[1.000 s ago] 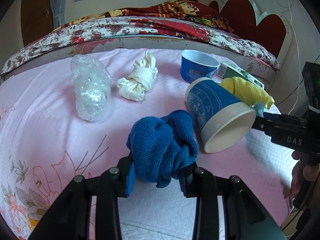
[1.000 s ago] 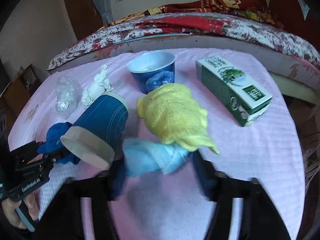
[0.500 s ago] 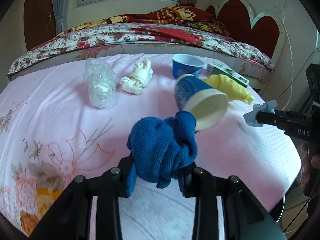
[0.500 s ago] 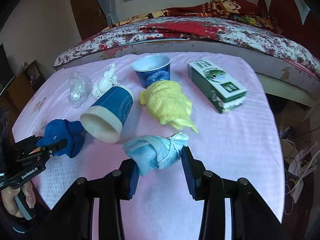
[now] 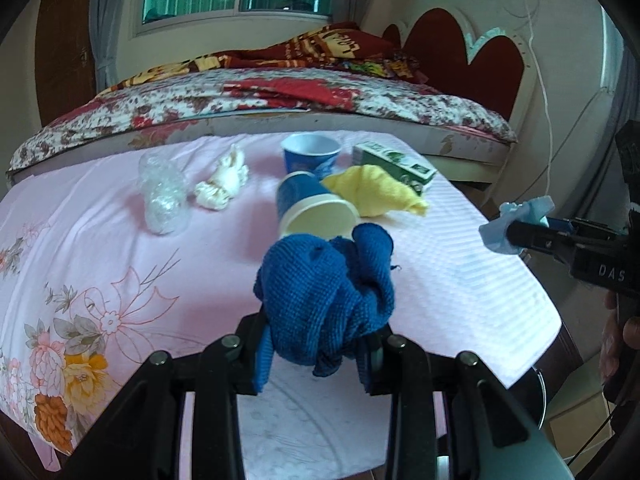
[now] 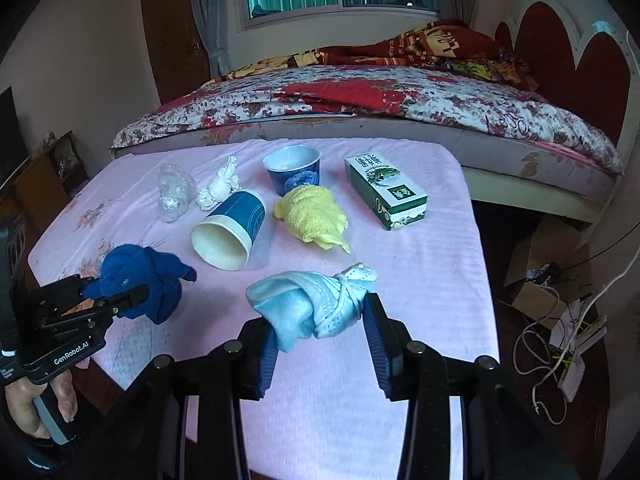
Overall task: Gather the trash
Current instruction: 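Carry the socks and light-blue cloth over the black bin and open both tools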
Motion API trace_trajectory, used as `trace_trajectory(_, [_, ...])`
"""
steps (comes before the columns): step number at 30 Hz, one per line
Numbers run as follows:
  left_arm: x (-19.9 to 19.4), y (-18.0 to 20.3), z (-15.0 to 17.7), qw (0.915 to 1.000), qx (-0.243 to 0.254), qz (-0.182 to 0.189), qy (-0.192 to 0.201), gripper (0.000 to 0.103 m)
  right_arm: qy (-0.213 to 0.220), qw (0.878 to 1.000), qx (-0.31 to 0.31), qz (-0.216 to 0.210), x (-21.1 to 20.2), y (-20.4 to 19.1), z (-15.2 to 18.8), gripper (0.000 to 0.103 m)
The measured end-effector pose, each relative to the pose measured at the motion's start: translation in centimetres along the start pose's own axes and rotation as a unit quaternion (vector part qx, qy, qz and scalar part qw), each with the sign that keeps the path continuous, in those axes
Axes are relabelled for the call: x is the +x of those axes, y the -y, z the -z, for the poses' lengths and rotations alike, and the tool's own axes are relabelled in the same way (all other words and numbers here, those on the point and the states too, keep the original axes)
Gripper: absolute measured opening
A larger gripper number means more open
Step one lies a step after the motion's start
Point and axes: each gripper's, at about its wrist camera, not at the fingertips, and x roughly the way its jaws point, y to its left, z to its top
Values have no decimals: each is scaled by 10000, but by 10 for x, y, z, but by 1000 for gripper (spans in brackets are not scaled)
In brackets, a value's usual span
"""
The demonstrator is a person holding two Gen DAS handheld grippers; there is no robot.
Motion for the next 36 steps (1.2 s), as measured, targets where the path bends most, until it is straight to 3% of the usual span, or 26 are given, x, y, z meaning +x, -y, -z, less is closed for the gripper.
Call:
trace_trajectory(16, [-5,86,8,9961,605,635,-39,35,30,9986,-11,528,-66,32,47,42])
trace_trajectory(36, [-1,235,61,9666,1903,1644,-501,35,-339,9873,846,1302,-135,138,158,42])
